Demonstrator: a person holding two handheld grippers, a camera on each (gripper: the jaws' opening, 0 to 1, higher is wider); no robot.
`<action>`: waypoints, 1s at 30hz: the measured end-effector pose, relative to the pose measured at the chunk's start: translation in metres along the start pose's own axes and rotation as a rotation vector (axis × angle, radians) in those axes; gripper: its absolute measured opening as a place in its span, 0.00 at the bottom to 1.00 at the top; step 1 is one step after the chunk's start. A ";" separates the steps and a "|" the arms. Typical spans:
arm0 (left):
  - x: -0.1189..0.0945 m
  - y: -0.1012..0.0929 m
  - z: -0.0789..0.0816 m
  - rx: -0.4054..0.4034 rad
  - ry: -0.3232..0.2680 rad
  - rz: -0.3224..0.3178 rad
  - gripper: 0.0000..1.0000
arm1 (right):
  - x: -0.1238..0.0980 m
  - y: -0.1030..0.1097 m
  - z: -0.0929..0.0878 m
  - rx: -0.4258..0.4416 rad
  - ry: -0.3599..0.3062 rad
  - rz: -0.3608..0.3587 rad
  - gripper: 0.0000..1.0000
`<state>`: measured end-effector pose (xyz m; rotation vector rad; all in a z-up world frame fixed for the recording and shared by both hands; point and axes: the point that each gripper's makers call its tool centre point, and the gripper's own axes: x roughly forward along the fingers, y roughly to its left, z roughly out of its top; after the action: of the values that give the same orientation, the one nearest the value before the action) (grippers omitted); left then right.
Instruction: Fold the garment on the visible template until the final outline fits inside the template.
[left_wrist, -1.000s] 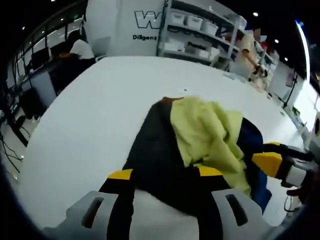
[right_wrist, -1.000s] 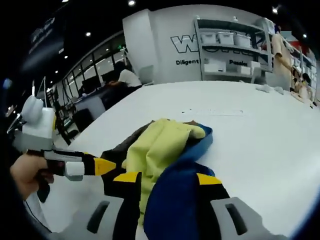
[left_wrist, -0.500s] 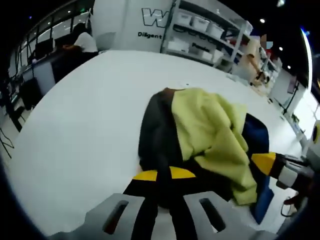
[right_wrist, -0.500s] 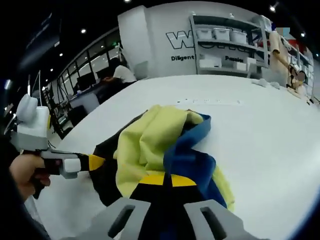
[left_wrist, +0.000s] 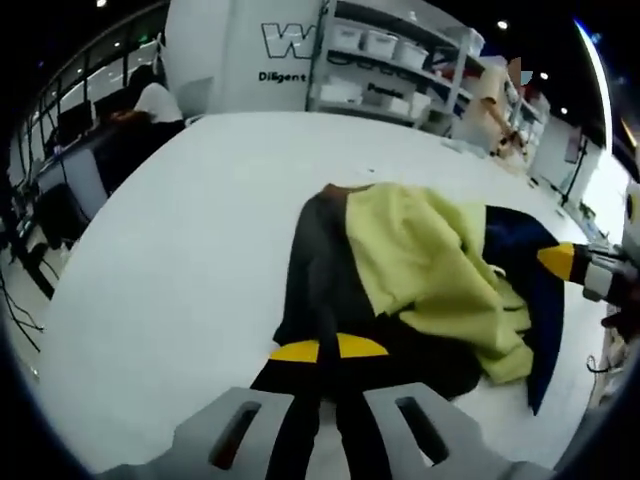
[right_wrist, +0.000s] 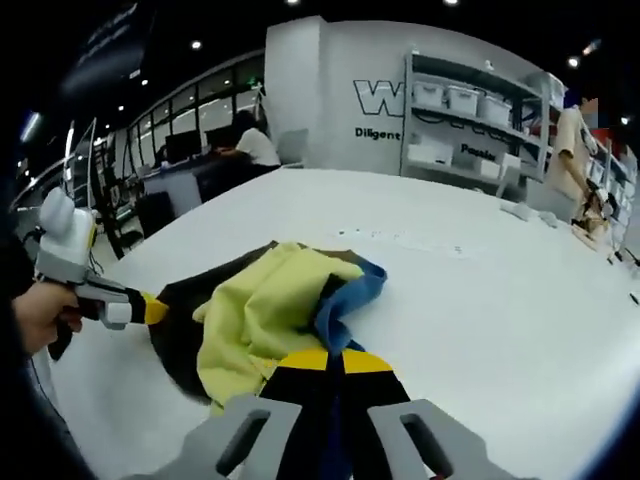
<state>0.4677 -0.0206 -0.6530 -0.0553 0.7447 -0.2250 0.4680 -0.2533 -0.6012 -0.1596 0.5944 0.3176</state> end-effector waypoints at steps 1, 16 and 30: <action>-0.001 0.002 0.000 0.007 0.002 -0.001 0.02 | -0.001 -0.004 0.001 -0.001 0.004 -0.012 0.00; -0.010 0.030 -0.004 0.159 0.065 -0.020 0.02 | 0.007 -0.032 0.003 0.015 0.066 0.076 0.00; -0.004 0.056 0.011 0.265 0.112 0.014 0.03 | 0.009 -0.070 -0.007 0.023 0.153 0.055 0.00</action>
<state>0.4829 0.0346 -0.6498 0.2156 0.8204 -0.3140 0.4949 -0.3188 -0.6085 -0.1463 0.7547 0.3534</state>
